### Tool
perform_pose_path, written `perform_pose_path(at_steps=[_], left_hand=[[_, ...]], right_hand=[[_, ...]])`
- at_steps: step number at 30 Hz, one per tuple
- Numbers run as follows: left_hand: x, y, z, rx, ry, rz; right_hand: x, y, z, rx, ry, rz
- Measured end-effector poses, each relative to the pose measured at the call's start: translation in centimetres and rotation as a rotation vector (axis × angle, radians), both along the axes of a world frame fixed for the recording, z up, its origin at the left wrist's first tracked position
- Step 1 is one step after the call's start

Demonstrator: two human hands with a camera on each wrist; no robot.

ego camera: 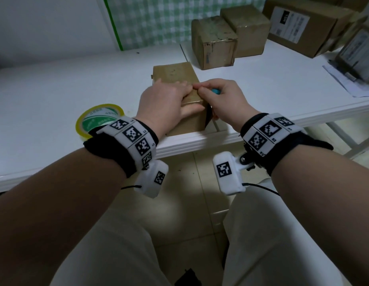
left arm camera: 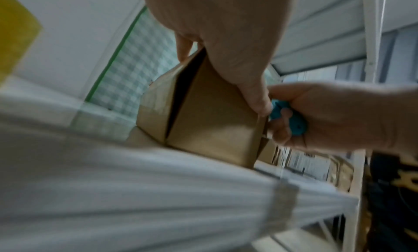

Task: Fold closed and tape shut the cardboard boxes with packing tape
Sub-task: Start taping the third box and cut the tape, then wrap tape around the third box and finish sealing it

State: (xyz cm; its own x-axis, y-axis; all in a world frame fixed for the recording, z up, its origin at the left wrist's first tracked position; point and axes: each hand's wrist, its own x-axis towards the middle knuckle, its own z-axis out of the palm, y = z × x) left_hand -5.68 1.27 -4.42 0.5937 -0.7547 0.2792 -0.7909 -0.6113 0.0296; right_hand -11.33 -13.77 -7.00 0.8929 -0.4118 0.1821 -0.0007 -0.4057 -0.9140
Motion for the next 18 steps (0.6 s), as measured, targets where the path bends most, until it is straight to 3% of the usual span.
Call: perform_pose_path(at_steps=[5,9,13,18], left_hand=[[-0.7,0.4,-1.3,-0.015,0.040,-0.002],[-0.6,0.9,-0.9,-0.075,0.178,0.001],[-1.3,1.3,0.5,-0.205,0.386,0.094],[-1.1,2.8,1.2,-0.590,0.711,0.081]], right_hand=[[-0.2,0.2,0.3,-0.003,0.025,-0.010],[-1.2,0.4,0.8,0.064,0.297,-0.075],[-2.4,1.2,2.7,0.225,0.450,0.037],[-2.7,1.5,4.9,0.138,0.260,-0.014]])
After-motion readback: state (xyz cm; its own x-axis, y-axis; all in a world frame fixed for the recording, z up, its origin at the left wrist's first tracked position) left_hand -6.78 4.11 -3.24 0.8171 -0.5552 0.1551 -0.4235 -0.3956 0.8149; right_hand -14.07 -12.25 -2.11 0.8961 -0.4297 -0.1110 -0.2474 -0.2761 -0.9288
